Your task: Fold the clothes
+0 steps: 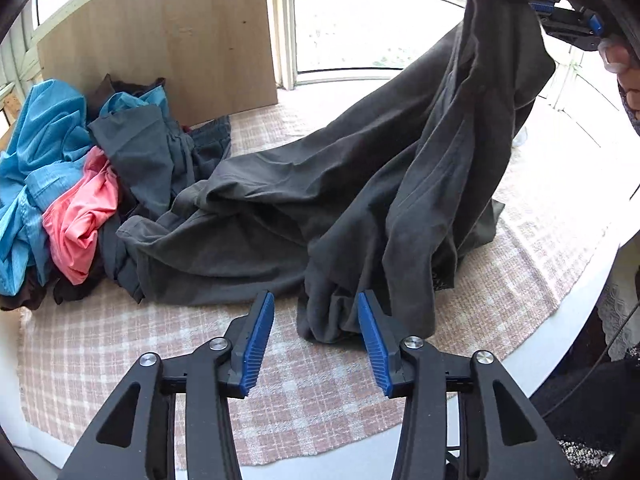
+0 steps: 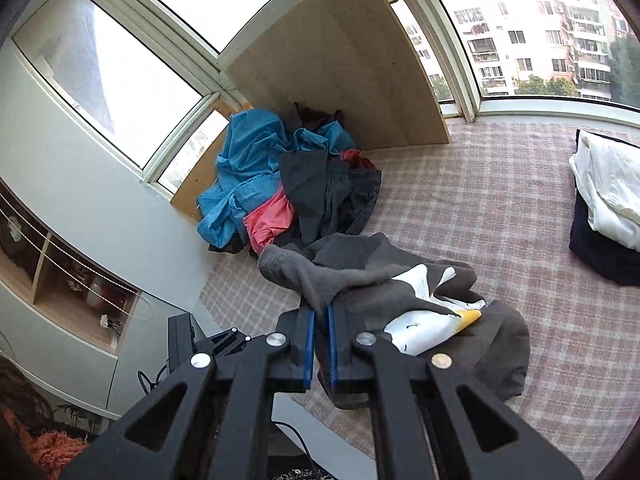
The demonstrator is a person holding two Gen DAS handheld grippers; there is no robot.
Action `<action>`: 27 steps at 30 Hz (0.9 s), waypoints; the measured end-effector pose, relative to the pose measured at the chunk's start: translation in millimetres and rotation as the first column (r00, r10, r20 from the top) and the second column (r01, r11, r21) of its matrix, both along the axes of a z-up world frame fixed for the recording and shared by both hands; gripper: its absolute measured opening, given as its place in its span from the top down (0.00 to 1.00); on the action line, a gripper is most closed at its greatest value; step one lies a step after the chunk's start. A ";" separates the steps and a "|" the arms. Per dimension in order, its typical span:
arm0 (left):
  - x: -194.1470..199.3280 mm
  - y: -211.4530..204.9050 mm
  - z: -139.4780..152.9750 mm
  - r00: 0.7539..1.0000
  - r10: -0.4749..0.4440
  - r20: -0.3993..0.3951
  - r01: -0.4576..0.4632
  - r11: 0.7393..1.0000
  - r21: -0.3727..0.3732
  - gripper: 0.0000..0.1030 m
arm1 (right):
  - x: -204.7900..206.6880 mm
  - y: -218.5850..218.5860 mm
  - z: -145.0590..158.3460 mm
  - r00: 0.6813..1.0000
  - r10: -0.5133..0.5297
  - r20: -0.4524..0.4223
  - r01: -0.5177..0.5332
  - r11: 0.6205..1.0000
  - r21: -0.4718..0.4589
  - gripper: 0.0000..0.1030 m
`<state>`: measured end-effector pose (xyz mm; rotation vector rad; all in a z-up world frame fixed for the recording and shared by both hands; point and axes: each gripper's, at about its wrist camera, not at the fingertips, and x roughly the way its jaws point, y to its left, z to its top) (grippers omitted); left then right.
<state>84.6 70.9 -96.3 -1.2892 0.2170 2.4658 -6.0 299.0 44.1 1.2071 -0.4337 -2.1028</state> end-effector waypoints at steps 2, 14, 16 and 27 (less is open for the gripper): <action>-0.7 11.7 -3.1 0.998 -0.070 0.007 0.070 0.996 0.051 0.36 | 4.1 -6.0 -2.3 1.000 -0.019 -0.001 0.019 1.000 0.016 0.95; -42.2 37.0 -26.7 0.993 -0.061 0.098 0.052 0.994 0.093 0.95 | 10.1 7.4 2.9 1.000 -0.017 -0.018 0.018 0.997 0.069 0.95; -35.7 12.9 -5.3 0.997 -0.025 0.068 0.017 0.992 0.122 0.95 | 15.4 -0.4 3.0 1.000 0.018 -0.013 -0.017 0.998 0.064 0.95; 4.4 -202.3 25.0 0.896 0.444 -0.007 -0.444 0.895 -0.043 0.76 | 43.5 -168.3 -82.4 0.808 0.551 0.207 -0.587 0.786 0.196 0.85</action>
